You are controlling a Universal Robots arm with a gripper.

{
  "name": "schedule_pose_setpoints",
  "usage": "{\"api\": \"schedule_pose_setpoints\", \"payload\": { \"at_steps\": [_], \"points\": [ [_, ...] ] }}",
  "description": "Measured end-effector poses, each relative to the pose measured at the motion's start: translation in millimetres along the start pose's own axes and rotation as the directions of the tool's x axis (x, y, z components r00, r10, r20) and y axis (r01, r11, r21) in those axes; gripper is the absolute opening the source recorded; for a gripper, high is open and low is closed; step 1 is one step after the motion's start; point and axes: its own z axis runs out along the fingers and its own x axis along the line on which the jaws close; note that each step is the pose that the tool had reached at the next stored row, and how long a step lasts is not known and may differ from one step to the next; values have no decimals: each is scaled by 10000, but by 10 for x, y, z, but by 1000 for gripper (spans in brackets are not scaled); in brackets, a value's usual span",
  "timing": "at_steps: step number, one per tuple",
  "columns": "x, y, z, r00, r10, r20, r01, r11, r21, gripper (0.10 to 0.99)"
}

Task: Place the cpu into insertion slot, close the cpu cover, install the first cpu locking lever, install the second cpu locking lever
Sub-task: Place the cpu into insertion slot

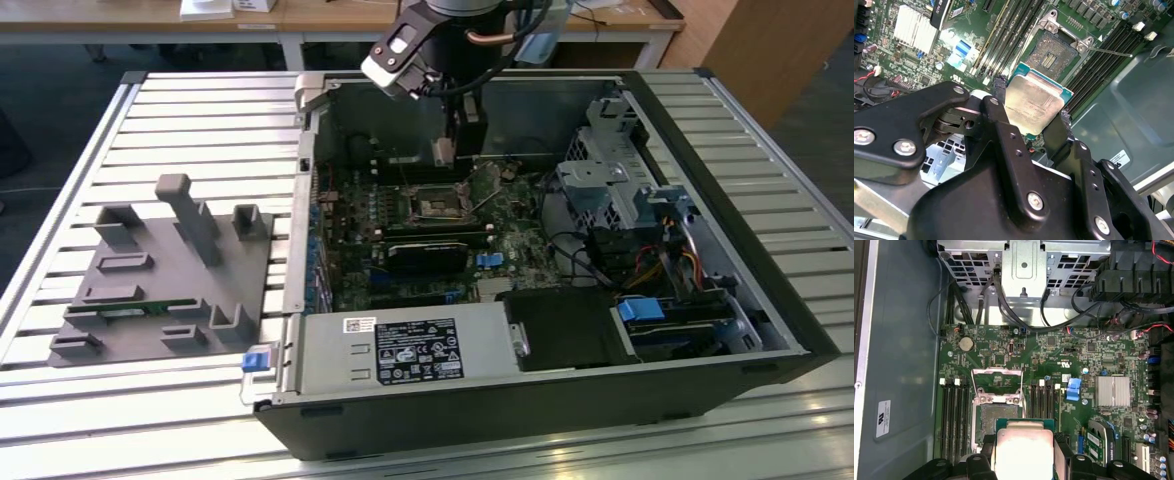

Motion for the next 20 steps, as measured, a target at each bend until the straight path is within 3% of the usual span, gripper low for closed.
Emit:
{"api": "schedule_pose_setpoints", "payload": {
  "at_steps": [20],
  "points": [
    [-1,-7,74,10000,-20,-24,20,10000,-1,541]
  ]
}}
